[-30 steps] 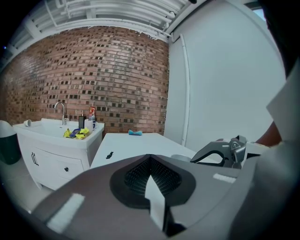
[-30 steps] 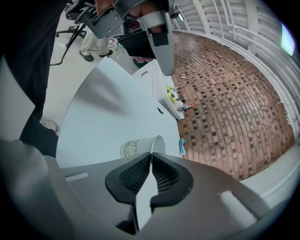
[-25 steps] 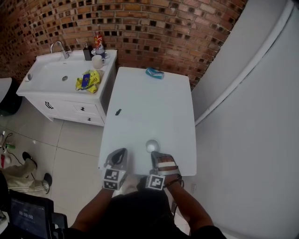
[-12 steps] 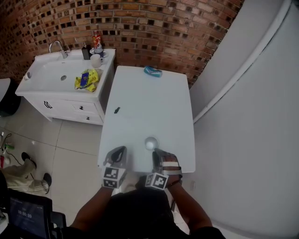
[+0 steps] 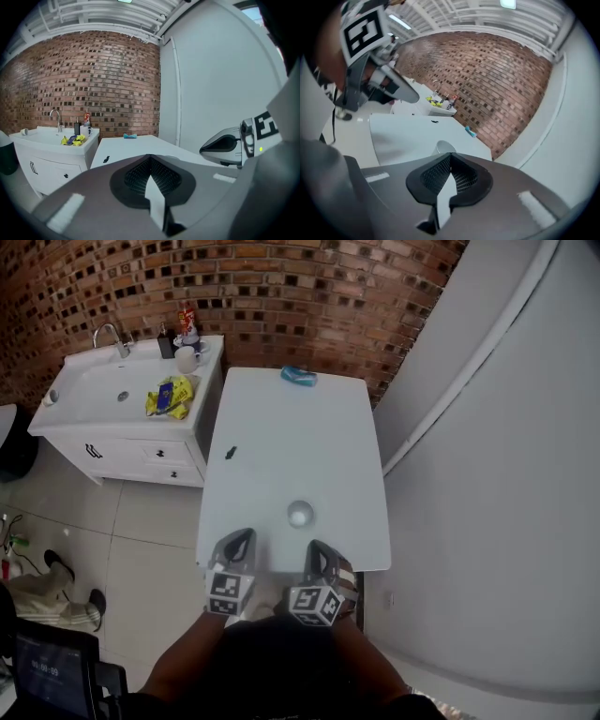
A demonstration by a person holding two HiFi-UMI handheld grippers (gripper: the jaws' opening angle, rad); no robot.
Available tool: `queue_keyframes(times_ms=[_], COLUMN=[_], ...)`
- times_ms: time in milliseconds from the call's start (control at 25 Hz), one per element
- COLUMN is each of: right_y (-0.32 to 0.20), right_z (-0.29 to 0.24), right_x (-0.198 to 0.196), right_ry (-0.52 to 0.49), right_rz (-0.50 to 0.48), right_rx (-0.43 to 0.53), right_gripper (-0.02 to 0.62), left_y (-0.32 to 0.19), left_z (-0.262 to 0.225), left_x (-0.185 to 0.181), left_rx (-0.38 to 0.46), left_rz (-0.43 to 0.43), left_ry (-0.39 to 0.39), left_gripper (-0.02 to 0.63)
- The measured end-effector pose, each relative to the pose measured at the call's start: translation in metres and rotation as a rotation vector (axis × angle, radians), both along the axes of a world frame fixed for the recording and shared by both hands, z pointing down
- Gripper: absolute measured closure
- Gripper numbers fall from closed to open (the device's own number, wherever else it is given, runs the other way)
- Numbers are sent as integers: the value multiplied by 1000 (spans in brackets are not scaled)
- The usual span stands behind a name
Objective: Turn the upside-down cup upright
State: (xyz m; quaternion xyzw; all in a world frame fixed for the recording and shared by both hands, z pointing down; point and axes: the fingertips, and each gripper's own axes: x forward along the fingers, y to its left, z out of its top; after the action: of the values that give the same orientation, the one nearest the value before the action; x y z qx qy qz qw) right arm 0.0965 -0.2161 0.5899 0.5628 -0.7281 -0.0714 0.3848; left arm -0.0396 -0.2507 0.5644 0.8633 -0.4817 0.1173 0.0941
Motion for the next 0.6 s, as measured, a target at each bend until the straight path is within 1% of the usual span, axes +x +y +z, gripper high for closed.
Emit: queue_keyframes(times_ms=[80,120,240,400,480,600], right_y=[7,12,24,37,42,47], right_z=[-3,-5,-16,-28,-30,-23], right_x=[3,4,6,0,-2,6], right_ry=[-156,-210,-320,-480,-536,-530], right_rz=[68,91,124,134,140,170], right_rx=[-32,-33,-12,10,1,-29], right_gripper=[581,581,583,583,583,583], left_y=[7,11,20,33,39,46], left_z=[1,0,-4,-8,-11,-15], left_x=[0,0,1,-3,-3,7], left_rx=[-3,-6,-13,-12,-11,-12], left_rz=[12,16,14,3,3,18], left_ry=[7,10,25,48,61,83], left_gripper=[611,611,611,611,611,611])
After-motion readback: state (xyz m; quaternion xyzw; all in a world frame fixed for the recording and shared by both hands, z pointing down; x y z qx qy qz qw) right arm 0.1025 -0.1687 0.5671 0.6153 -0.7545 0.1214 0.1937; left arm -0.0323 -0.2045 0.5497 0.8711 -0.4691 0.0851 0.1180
